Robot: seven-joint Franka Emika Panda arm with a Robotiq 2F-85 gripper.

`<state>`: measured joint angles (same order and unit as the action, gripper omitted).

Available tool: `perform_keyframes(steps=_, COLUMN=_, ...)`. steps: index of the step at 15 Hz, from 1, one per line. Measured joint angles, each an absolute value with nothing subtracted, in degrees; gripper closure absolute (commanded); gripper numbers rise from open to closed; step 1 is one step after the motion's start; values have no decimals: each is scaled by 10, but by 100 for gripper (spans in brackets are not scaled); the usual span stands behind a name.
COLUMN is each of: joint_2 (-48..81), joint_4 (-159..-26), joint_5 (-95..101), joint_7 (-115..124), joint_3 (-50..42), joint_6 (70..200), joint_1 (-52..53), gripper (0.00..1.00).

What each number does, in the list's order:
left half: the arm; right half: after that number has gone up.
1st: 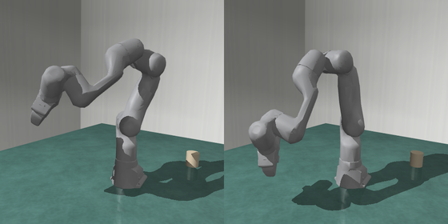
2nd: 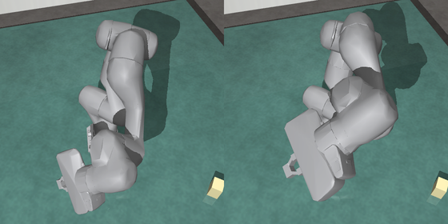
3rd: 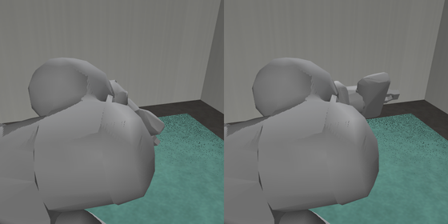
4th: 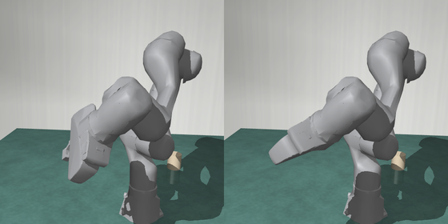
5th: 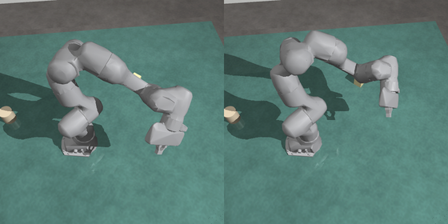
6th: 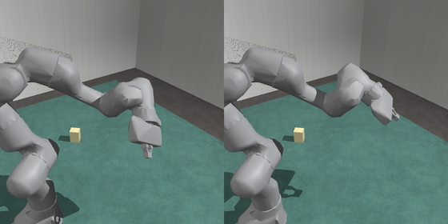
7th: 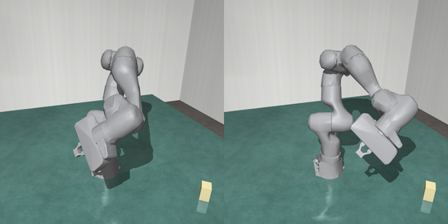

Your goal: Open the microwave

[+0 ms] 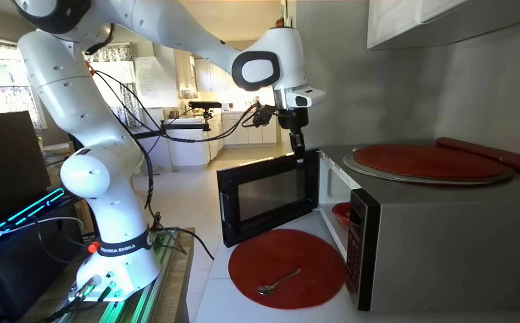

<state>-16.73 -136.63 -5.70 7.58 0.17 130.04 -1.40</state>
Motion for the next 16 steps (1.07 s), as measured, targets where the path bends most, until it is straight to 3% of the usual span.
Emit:
perform_keyframes(steps=7, joint_2=-167, joint_4=-1371, joint_5=88, joint_7=172, joint_3=19, joint_6=1292, joint_1=-51, gripper=4)
perform_keyframes(steps=16, joint_2=-184, joint_4=-1370, joint_5=101, joint_7=172, joint_3=31, joint_6=1329, joint_1=-45, gripper=0)
